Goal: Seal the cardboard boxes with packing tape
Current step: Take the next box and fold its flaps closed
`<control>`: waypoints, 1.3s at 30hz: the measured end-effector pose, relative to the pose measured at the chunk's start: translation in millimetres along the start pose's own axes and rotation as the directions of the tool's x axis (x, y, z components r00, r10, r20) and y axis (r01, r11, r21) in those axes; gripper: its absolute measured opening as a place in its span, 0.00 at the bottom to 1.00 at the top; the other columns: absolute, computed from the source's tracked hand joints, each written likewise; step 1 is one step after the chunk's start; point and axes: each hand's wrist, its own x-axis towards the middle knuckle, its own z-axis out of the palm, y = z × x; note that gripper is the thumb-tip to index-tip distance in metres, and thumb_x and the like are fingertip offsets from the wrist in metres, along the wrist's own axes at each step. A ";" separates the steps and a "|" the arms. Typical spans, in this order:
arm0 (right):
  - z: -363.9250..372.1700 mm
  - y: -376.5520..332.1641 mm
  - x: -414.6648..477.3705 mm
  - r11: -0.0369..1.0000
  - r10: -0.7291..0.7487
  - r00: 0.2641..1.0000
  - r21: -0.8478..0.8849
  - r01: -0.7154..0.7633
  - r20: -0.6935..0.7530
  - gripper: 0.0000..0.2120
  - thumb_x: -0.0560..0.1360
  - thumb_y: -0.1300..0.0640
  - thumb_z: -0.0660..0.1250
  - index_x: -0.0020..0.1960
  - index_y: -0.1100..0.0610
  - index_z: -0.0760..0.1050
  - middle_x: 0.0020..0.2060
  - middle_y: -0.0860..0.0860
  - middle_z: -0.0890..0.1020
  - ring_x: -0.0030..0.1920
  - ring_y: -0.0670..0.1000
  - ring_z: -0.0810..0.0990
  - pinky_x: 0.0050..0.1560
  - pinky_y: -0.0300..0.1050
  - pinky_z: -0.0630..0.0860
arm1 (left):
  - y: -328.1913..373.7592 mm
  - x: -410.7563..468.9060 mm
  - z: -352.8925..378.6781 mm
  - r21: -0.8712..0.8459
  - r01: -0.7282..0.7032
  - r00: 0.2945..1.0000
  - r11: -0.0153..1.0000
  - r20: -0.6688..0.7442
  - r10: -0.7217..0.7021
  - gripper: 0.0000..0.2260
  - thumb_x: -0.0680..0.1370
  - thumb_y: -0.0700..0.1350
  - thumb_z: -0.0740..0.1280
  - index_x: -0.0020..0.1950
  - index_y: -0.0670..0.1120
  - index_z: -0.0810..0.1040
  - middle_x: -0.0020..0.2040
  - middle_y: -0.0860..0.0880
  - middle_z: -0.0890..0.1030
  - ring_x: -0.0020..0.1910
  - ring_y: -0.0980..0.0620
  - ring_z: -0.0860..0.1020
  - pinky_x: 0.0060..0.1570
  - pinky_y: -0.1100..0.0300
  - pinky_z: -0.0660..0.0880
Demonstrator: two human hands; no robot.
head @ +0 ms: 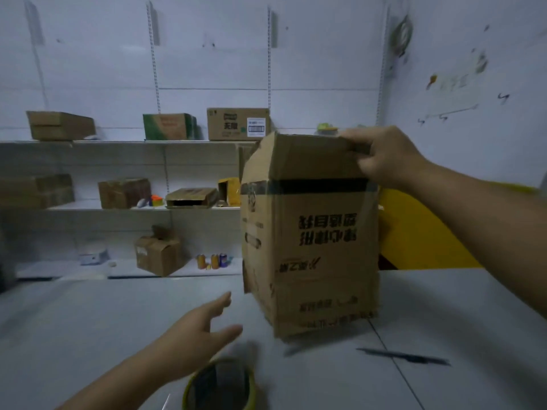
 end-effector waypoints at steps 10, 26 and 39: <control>-26.7 -15.6 -46.1 0.982 -0.105 0.990 0.165 0.088 0.095 0.22 0.72 0.69 0.67 0.50 0.41 0.75 0.45 0.45 0.82 0.46 0.48 0.81 0.48 0.49 0.81 | 103.3 10.6 -89.4 -0.174 -0.498 0.803 0.850 -0.462 0.376 0.17 0.77 0.42 0.63 0.65 0.52 0.69 0.52 0.60 0.74 0.55 0.60 0.73 0.51 0.64 0.72; -18.0 -8.9 -46.2 0.983 -0.122 0.993 0.142 0.120 0.003 0.03 0.71 0.49 0.61 0.43 0.41 0.70 0.37 0.43 0.79 0.39 0.42 0.77 0.32 0.37 0.71 | 176.2 25.8 -143.5 0.354 -0.422 0.811 0.835 -0.264 0.522 0.09 0.77 0.50 0.63 0.44 0.47 0.78 0.39 0.48 0.81 0.41 0.50 0.81 0.47 0.55 0.79; 17.6 -30.7 48.2 0.991 0.066 0.934 0.088 -0.103 0.352 0.18 0.81 0.51 0.54 0.41 0.53 0.79 0.41 0.51 0.80 0.45 0.50 0.76 0.46 0.47 0.71 | 141.7 124.4 -156.6 0.358 0.082 0.977 0.930 -0.214 -0.004 0.21 0.74 0.50 0.69 0.64 0.46 0.70 0.50 0.48 0.76 0.48 0.50 0.75 0.50 0.56 0.75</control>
